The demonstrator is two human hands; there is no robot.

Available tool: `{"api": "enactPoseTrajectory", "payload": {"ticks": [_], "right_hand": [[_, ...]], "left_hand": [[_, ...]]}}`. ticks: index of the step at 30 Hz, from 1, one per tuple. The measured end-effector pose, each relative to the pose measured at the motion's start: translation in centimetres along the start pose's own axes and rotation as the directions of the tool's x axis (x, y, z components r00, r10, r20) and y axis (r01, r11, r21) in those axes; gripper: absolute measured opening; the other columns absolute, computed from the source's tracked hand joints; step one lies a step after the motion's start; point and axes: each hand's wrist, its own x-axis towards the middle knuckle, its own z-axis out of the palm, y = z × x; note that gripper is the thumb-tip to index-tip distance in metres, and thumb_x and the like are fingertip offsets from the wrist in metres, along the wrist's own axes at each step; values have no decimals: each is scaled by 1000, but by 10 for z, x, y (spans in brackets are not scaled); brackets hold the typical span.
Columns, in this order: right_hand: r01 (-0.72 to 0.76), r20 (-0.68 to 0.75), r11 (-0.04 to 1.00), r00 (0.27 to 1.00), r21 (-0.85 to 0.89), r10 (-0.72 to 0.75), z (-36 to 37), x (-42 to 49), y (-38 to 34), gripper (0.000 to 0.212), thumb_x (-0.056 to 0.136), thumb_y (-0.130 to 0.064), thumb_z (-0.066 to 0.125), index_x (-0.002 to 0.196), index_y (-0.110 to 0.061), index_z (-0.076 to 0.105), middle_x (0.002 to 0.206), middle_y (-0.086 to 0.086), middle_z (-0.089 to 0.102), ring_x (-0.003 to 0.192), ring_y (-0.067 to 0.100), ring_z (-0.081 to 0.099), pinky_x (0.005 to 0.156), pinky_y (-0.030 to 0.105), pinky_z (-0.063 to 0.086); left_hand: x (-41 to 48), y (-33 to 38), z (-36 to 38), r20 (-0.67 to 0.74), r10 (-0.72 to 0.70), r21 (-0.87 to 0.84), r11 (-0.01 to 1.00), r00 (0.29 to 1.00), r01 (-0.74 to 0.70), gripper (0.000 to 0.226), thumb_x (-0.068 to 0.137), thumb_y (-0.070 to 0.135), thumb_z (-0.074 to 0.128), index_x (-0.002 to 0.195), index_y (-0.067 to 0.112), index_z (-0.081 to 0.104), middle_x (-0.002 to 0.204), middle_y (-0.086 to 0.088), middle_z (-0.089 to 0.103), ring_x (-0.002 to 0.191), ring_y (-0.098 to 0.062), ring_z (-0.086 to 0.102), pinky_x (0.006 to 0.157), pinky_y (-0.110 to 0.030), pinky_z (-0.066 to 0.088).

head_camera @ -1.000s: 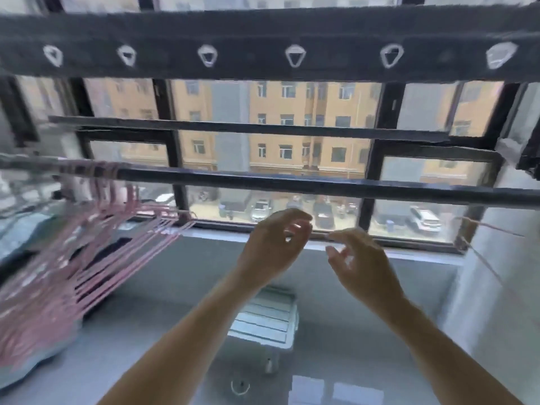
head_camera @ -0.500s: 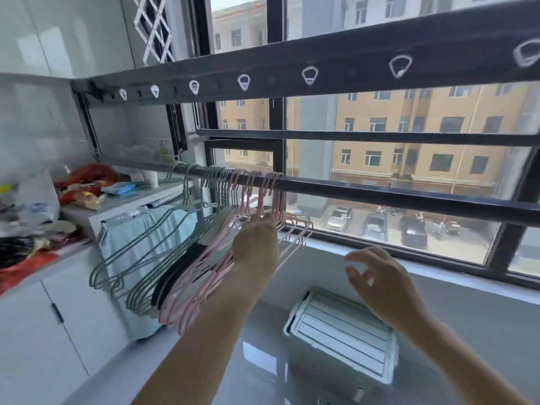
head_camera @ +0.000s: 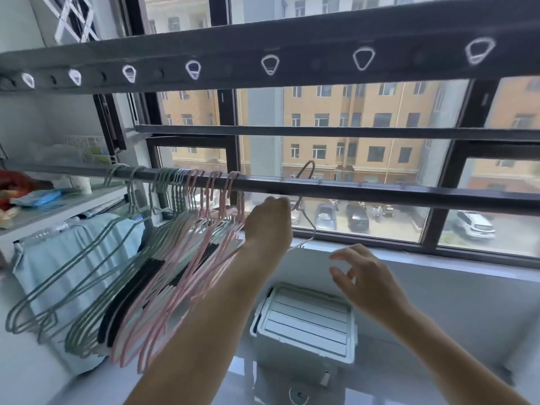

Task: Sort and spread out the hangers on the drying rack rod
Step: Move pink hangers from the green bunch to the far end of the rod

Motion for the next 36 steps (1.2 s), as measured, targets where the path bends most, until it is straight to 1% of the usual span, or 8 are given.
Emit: {"api": "enactPoseTrajectory", "payload": {"ticks": [4,12,16,19,22,28,32,36], "right_hand": [[-122,-41,992,992,-13,122,-16,-12,25,29,84,-28,62,110,-17,61,108,0,59,66,10,61,69,40,54],[-434,-109,884,900,-173,421,-60,-57,102,60,84,-46,59,131,-12,46,132,9,49,120,29,46,98,38,38],[-456,-158,884,884,-97,439,-96,-80,119,60,79,-64,49,120,-21,57,111,-1,64,103,19,60,88,37,46],[-431,-211,902,879,28,427,-125,-95,125,30,86,-42,58,100,-18,68,84,-2,69,76,12,63,71,31,49],[-418,-233,908,883,2,407,-148,-106,121,32,88,-40,55,80,-12,69,58,5,63,53,17,55,55,33,43],[-458,-399,889,814,7,422,-208,-132,123,35,91,-33,52,67,-11,66,43,-14,55,45,4,54,45,15,37],[-507,-525,860,747,-55,408,-248,-139,142,38,92,-32,52,70,-5,67,57,3,61,54,21,57,52,31,45],[-617,-590,787,647,-31,484,-284,-133,172,39,93,-36,49,76,-7,67,59,4,61,56,28,58,54,36,49]], "left_hand": [[-15,31,38,63,153,-93,985,986,-147,23,79,-8,47,90,9,59,86,-8,65,81,-27,65,70,-36,55],[-33,110,81,101,438,-492,802,893,-338,15,88,19,51,94,21,65,96,1,69,86,-22,63,72,-36,51],[-33,144,87,17,528,-610,678,849,-410,14,89,24,54,98,27,64,98,8,68,82,-15,64,70,-33,52],[-35,168,95,-5,580,-703,577,815,-416,12,88,24,56,95,30,64,93,11,68,73,-5,61,67,-29,52],[-37,199,95,-29,621,-764,492,783,-418,12,87,24,57,94,30,65,90,10,69,74,-5,61,70,-30,52],[-39,277,74,-148,653,-799,363,743,-479,16,88,19,56,96,26,68,94,8,69,87,-9,62,81,-32,51],[-46,323,58,-131,637,-765,422,760,-486,39,88,24,55,127,21,51,125,-2,56,115,-17,50,100,-32,38],[-61,357,49,-122,675,-783,386,728,-488,45,89,21,53,133,19,43,133,-4,50,120,-19,46,104,-34,37]]}}
